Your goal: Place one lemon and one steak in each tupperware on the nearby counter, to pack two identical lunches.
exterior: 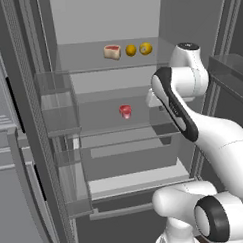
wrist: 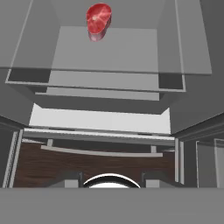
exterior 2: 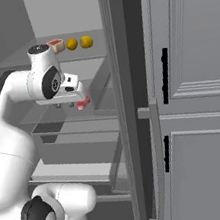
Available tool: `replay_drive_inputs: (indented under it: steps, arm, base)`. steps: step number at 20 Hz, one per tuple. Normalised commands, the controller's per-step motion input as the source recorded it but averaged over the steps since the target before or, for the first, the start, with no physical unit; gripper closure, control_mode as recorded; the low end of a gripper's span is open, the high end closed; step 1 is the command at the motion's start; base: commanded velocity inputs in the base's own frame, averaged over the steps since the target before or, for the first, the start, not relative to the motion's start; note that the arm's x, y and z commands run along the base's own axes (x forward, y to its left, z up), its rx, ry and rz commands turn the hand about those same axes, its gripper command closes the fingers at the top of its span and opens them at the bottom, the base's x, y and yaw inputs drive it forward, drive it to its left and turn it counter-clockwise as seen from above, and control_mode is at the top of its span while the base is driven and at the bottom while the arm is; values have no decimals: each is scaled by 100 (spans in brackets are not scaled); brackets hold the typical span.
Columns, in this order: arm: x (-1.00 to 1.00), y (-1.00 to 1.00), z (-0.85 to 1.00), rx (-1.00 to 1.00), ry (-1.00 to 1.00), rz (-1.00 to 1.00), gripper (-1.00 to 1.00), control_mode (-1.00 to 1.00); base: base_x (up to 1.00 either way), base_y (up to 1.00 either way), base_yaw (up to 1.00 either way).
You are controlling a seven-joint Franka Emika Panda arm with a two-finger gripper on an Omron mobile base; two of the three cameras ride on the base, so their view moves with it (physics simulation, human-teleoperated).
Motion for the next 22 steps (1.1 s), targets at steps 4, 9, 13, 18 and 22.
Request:
replay_drive_inputs:
  steps: [4, 9, 13, 18, 22]
  arm:
    - [0, 0, 0, 1, 0, 0, -100, -100]
    - [4, 18, -6, 0, 0, -1, -100, -100]
    - [53, 90, -39, 0, -4, -6, -100, -100]
    - [94, 38, -63, 0, -1, -9, -100, -100]
    - [95, -12, -30, 0, 7, -4, -100, -100]
  base:
    - [0, 0, 0]
    - [0, 0, 0]
    - [0, 0, 0]
    - [0, 0, 0]
    - [0, 0, 0]
